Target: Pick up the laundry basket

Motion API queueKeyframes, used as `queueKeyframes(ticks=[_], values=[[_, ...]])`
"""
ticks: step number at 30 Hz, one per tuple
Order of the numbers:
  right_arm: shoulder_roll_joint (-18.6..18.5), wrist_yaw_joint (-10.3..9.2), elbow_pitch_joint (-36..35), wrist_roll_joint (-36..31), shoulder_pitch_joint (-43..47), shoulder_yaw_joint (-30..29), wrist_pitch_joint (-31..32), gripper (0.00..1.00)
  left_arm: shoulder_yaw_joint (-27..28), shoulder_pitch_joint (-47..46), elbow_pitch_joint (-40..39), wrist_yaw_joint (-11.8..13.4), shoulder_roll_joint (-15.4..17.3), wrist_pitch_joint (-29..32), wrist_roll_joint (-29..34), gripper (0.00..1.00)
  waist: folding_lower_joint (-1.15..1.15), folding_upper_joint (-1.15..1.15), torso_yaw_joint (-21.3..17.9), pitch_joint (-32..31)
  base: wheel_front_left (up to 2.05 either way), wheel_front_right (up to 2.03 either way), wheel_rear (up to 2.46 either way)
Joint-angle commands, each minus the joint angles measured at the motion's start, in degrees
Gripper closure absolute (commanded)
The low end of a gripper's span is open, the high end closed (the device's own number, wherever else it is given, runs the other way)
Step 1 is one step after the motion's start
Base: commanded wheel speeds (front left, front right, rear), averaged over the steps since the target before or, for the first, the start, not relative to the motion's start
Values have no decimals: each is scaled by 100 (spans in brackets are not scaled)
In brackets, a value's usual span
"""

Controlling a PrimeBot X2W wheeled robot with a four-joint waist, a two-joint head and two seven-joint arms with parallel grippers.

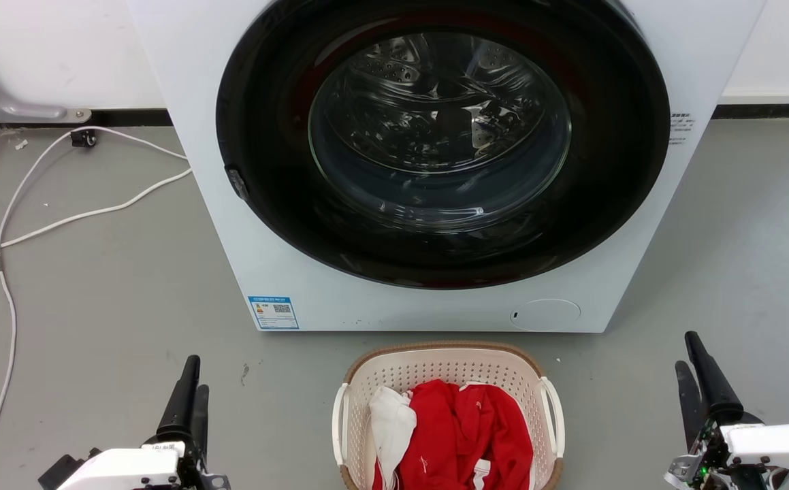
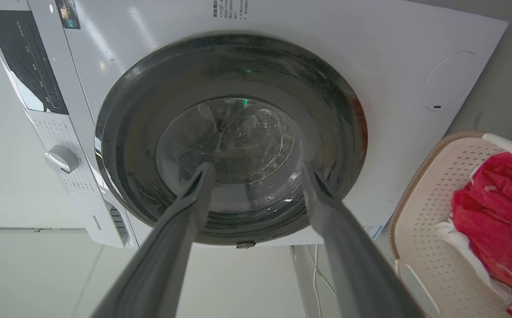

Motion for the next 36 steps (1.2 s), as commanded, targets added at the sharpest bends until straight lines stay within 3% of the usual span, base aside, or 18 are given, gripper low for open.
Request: queueKeyframes(ticks=[1, 11, 24, 36], values=[[-12, 3, -145, -339, -8, -34, -83, 0, 40, -16, -98, -6, 18, -74, 207, 0, 0, 0, -2, -4, 0, 0, 0], [-13, 4, -336, -1403, 33, -116, -295, 0, 103, 54, -198, -8, 22, -284, 793, 0, 0, 0, -4, -18, 0, 0, 0], [-14, 6, -1021, -3509, 107, 5, -570, 0, 524, 108, -713, -5, 26, -559, 2086, 0, 0, 0, -9, -23, 0, 0, 0], [-14, 8, -1493, -4971, 187, 228, -791, 0, 184, 262, -1245, 149, 30, -780, 3483, 0, 0, 0, -28, -10, 0, 0, 0]])
